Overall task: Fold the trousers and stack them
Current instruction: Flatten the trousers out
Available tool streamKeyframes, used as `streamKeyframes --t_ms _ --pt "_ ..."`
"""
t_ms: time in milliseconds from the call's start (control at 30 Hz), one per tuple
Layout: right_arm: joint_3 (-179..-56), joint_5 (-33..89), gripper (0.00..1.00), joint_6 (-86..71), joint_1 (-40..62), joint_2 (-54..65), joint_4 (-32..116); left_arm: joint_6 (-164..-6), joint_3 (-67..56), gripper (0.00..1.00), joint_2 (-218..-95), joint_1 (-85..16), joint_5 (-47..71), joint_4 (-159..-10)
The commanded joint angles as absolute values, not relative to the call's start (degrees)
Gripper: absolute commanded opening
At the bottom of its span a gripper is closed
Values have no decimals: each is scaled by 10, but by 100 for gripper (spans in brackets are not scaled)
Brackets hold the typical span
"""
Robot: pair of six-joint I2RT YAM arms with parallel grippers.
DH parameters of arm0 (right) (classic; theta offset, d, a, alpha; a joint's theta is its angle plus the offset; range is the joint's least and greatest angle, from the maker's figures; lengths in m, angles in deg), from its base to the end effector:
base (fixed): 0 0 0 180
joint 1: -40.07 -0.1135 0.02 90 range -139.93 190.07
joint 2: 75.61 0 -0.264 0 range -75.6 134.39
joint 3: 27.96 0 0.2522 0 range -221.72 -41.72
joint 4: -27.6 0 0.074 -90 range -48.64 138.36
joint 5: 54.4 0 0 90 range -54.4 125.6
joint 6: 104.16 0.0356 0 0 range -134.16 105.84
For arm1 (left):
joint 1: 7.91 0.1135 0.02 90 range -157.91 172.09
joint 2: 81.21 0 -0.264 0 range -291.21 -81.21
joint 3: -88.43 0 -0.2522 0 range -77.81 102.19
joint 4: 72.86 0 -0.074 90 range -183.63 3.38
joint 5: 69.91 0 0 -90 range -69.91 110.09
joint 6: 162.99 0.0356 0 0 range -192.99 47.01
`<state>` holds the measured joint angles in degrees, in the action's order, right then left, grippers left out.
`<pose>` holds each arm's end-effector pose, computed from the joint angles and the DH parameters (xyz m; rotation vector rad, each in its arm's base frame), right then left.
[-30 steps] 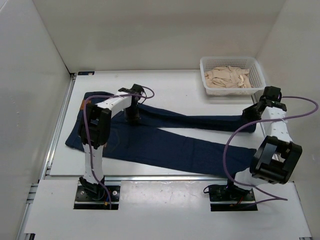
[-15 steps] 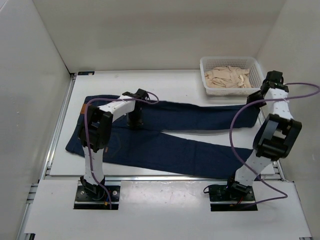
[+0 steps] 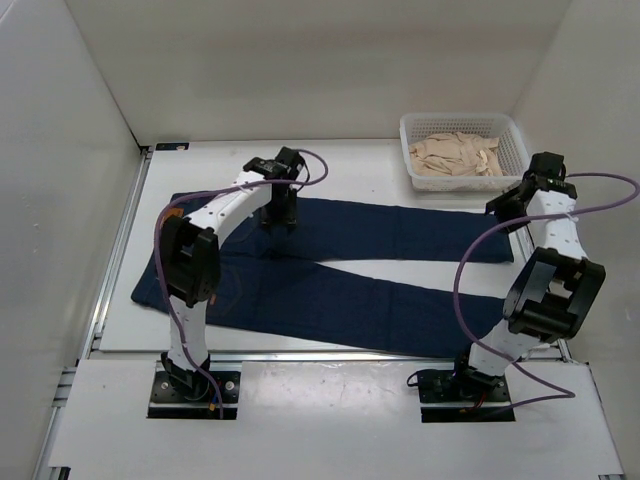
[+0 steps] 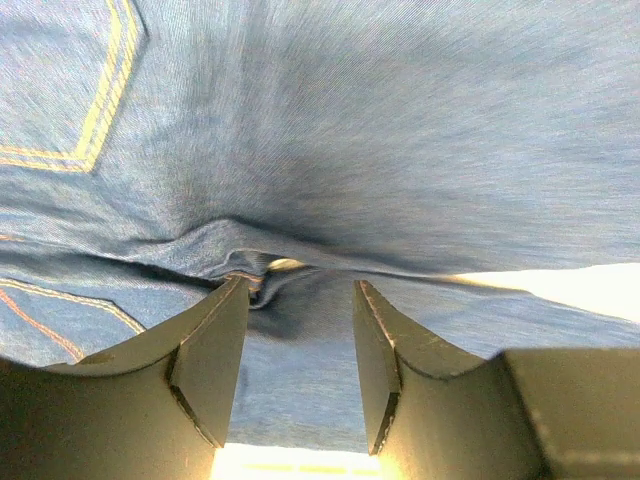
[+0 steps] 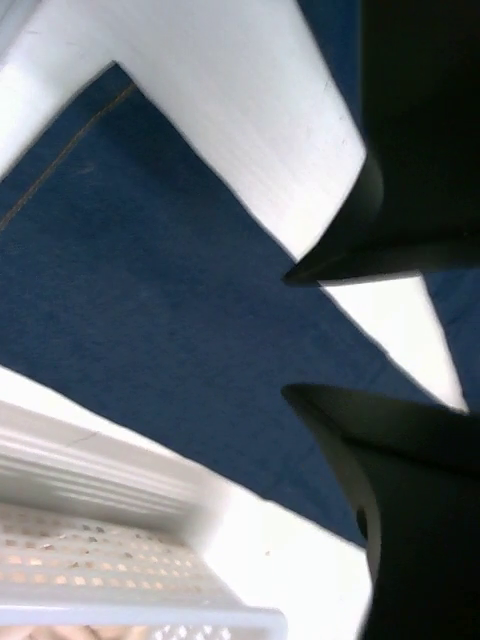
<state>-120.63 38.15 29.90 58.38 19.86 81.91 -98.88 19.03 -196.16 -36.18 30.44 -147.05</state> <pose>0.3380 -0.1135 0.2720 1.3452 2.1900 0.1133 0.3593 -0.1859 0.2269 0.0336 2.8801 0.1007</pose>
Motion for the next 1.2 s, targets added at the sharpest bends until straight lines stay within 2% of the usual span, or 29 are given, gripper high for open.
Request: streamKeyframes --t_ms 0,67,100,200,300,433,567,633,800,867,967,1167 --pt "-1173 359 45 255 578 167 811 -979 247 57 -1911 -360 313 -1504" --pt "-1165 359 31 244 578 159 811 -979 253 56 -1911 -354 319 -1511" --pt "-1165 359 18 238 578 159 816 -979 253 56 -1911 -341 325 -1511" --pt "-1130 321 1 238 573 148 816 -1004 230 55 -1916 -308 346 -1517" --pt "-1090 316 1 238 542 122 806 -1024 165 52 -1895 -272 346 -1506" --pt "-1020 317 3 238 481 96 800 -1035 19 49 -1859 -178 262 -1447" --pt "-955 324 4 238 444 74 800 -1035 -66 46 -1868 -119 204 -1383" --pt "-937 303 11 223 444 74 795 -1035 -66 45 -1889 -111 197 -1377" --pt "-917 302 28 203 444 100 796 -1023 30 45 -1981 -96 183 -1386" --pt "-899 302 28 225 444 106 796 -1023 79 45 -1999 -91 169 -1391" --pt "-877 325 27 249 439 51 801 -1023 122 44 -2018 -91 169 -1409" --pt "-872 345 28 262 439 38 834 -1012 153 44 -2047 -78 168 -1416"
